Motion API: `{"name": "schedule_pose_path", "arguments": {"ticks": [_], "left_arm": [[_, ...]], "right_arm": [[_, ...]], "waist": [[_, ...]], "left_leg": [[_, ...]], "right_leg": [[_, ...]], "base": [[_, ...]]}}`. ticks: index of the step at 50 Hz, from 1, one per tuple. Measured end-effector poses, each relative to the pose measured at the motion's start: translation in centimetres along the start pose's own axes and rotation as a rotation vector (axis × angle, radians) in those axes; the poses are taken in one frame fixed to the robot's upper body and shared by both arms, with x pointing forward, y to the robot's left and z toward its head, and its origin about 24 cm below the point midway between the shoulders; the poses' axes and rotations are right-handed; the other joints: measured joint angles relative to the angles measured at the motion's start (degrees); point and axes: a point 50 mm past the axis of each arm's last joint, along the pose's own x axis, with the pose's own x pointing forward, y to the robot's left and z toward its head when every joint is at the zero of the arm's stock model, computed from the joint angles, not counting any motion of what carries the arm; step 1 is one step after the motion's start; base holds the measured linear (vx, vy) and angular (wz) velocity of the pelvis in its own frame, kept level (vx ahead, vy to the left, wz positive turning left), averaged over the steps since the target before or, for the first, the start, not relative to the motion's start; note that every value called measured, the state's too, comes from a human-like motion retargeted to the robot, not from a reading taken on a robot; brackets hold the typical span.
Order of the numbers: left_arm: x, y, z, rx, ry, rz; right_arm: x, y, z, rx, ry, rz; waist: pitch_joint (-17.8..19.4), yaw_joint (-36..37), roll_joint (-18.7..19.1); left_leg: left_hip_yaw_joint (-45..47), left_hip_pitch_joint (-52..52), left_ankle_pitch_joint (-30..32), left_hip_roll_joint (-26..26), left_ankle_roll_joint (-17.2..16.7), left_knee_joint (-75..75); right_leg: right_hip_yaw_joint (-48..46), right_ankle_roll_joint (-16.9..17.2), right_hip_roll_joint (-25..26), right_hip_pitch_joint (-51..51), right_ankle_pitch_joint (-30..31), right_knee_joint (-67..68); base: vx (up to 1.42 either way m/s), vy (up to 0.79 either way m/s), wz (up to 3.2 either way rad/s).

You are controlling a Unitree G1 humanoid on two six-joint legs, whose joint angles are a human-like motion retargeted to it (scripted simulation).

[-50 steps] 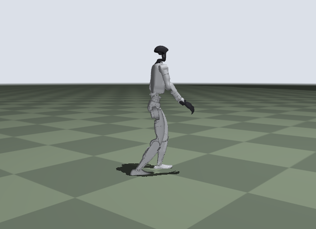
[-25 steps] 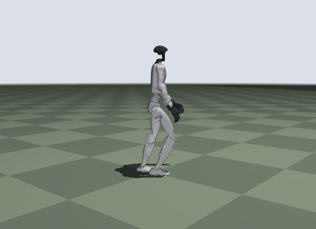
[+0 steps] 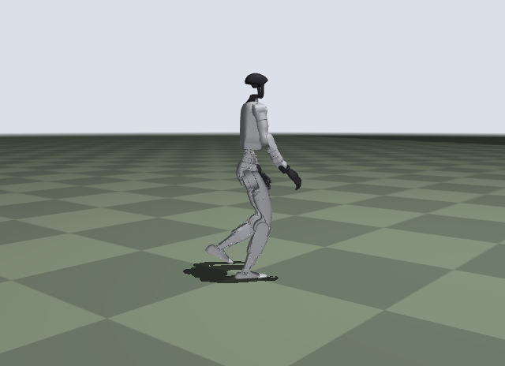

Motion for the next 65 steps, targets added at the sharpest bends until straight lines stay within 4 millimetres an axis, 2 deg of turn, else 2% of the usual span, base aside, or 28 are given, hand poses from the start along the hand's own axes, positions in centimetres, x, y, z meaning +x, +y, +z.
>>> {"name": "schedule_pose_path", "arguments": {"ticks": [5, 10, 13, 17, 20, 24, 29, 32, 35, 40, 46, 50, 52, 59, 65], "left_arm": [[-1.0, -1.6, -2.6, -0.015, 0.092, -0.07], [-1.8, -2.7, -4.0, -0.048, 0.138, -0.103], [-2.0, -2.9, -4.3, -0.063, 0.147, -0.107], [-2.4, -3.6, -4.6, -0.073, 0.16, -0.122], [-2.7, -4.3, -4.9, -0.073, 0.17, -0.139], [-2.5, -4.2, -4.5, -0.06, 0.157, -0.131], [-1.8, -3.4, -3.3, -0.06, 0.121, -0.092], [-1.1, -2.4, -2.1, -0.066, 0.084, -0.049], [-0.1, -0.4, -0.4, -0.065, 0.033, 0.012], [0.8, 2.2, 2.1, -0.064, -0.047, 0.106], [1.6, 6.4, 5.9, -0.084, -0.169, 0.237], [1.6, 7.9, 7.7, -0.086, -0.245, 0.287], [1.6, 8.8, 8.6, -0.086, -0.277, 0.308], [1.4, 8.4, 8.3, -0.069, -0.295, 0.298], [1.2, 5.8, 5.0, -0.04, -0.19, 0.199]], "right_arm": [[1.3, -2.5, 2.7, 0.021, -0.077, -0.083], [1.9, -4.3, 4.7, 0.052, -0.141, -0.145], [2.0, -4.8, 5.2, 0.061, -0.163, -0.162], [1.9, -4.7, 5.0, 0.059, -0.161, -0.154], [1.7, -3.9, 4.3, 0.054, -0.141, -0.128], [1.2, -2.3, 2.9, 0.045, -0.09, -0.064], [0.0, 0.3, -0.3, 0.037, 0.024, 0.048], [-0.9, 1.6, -1.9, 0.032, 0.086, 0.105], [-1.3, 2.1, -2.9, 0.029, 0.127, 0.137], [-2.4, 3.3, -4.4, 0.027, 0.175, 0.166], [-2.5, 3.3, -4.8, 0.034, 0.191, 0.154], [-3.0, 3.8, -5.2, 0.033, 0.204, 0.157], [-2.9, 3.8, -4.9, 0.029, 0.196, 0.153], [-2.7, 3.9, -4.3, 0.011, 0.162, 0.142], [-2.0, 3.1, -3.3, 0.001, 0.121, 0.113]], "waist": [[0.31, 1.62, -2.32], [0.36, 2.27, -4.26], [0.1, 2.03, -5.3], [-0.37, 1.45, -6.26], [-1.0, 0.98, -6.65], [-1.28, -0.04, -8.02], [-0.85, -2.09, -10.08], [-0.39, -3.48, -10.85], [0.38, -4.31, -10.38], [0.76, -6.4, -9.59], [1.55, -7.3, -6.24], [1.1, -7.4, -5.54], [0.81, -6.57, -4.0], [0.11, -5.14, -3.15], [0.57, -3.23, -0.62]], "left_leg": [[1.39, -6.7, -1.73, -0.09, 1.98, -6.01], [1.37, -9.89, 0.42, -2.91, 1.75, -21.61], [0.63, -9.91, 3.49, -5.62, 1.23, -33.3], [-0.56, -8.36, 7.17, -8.71, 0.75, -44.95], [-0.91, -8.27, 7.9, -10.07, 0.84, -45.12], [-0.4, -6.15, 8.38, -12.71, 1.97, -43.71], [0.44, -2.06, 6.73, -16.8, 4.07, -42.77], [0.98, 0.83, 5.21, -18.75, 5.21, -43.7], [0.94, 5.34, 5.16, -19.18, 5.5, -48.31], [0.76, 10.8, 4.28, -19.48, 4.92, -52.28], [-0.71, 17.43, 5.28, -16.6, 3.23, -59.48], [-0.63, 18.85, 4.42, -15.96, 2.6, -59.16], [-0.72, 19.16, 3.65, -13.99, 2.26, -59.1], [-2.19, 18.12, -2.05, -12.42, 1.54, -48.05], [-2.98, 14.07, -3.49, -8.27, -1.65, -28.46]], "right_leg": [[1.29, -0.06, -1.43, 3.83, -1.5, -2.38], [1.76, 0.23, -3.73, 7.49, -2.48, -4.93], [1.68, 0.63, -5.54, 9.23, -3.02, -6.05], [1.8, 1.12, -7.48, 10.58, -4.44, -4.97], [2.43, 1.45, -8.32, 10.57, -6.6, -0.94], [3.79, 2.88, -10.35, 10.97, -8.15, 5.82], [4.98, 6.76, -13.62, 8.93, -4.29, 19.95], [4.72, 8.45, -15.8, 5.4, -0.09, 30.1], [3.54, 7.77, -17.16, 1.06, 1.63, 36.48], [0.67, 5.09, -19.97, -5.52, -1.72, 37.46], [-2.45, 4.34, -16.81, -9.42, -1.01, 19.82], [-1.24, 5.86, -14.17, -10.93, 1.3, 6.51], [-1.4, 6.22, -11.37, -9.62, 4.34, -2.72], [-0.67, 6.06, -8.63, -8.13, 6.6, -5.75], [-2.0, 3.82, -4.89, -5.07, 5.48, -1.21]], "base": [[0.0, 0.0, 0.0], [0.02, 0.01, 0.08], [0.07, 0.03, 0.26], [0.08, 0.04, 0.22], [0.09, 0.04, 0.15], [0.1, 0.05, 0.15], [0.1, 0.06, 0.16], [0.1, 0.05, 0.06], [0.1, 0.05, -0.13], [0.1, 0.03, -0.1], [0.1, -0.01, -0.05], [0.03, -0.01, 0.0], [0.0, 0.0, 0.0], [0.01, -0.01, -0.01], [0.05, -0.06, -0.14]]}}
